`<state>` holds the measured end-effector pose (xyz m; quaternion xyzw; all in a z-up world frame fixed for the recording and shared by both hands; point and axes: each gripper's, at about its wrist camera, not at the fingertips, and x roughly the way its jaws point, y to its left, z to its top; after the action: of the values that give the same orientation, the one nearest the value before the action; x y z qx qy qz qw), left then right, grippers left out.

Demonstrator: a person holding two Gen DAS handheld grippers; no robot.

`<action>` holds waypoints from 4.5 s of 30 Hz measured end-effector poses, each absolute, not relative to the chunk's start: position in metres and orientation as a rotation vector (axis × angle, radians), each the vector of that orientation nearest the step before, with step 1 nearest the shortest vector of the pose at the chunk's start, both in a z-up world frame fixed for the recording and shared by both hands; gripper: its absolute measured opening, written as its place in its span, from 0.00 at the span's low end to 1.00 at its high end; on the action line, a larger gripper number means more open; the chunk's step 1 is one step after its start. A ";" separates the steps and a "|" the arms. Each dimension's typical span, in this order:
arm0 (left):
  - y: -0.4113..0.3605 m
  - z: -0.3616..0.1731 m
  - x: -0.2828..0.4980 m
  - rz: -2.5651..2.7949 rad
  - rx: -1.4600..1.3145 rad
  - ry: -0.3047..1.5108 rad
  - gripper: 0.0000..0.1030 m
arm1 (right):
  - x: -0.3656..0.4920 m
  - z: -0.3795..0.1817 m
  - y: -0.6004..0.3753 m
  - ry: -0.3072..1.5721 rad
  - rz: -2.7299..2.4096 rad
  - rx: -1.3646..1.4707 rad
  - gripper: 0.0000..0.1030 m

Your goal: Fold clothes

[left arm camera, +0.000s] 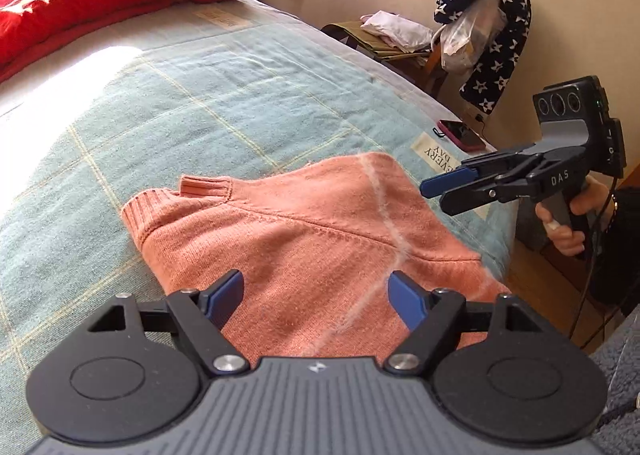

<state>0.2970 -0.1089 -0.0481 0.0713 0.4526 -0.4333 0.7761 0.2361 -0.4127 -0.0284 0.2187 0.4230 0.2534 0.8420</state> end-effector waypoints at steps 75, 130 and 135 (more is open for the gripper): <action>-0.101 -0.086 0.275 -0.776 -0.065 0.929 0.99 | 0.256 -0.066 -0.375 0.863 0.468 0.433 1.00; -0.058 -0.188 0.322 -0.919 -0.713 1.326 0.95 | 0.269 -0.119 -0.414 1.175 0.604 0.913 1.00; -0.057 -0.189 0.319 -0.910 -0.721 1.331 0.90 | 0.274 -0.118 -0.412 1.198 0.615 0.910 1.00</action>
<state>0.3192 -0.0568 -0.1893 -0.3155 0.5823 -0.3980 0.6348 0.2737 -0.4117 -0.1183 0.4067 0.5353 0.2746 0.6875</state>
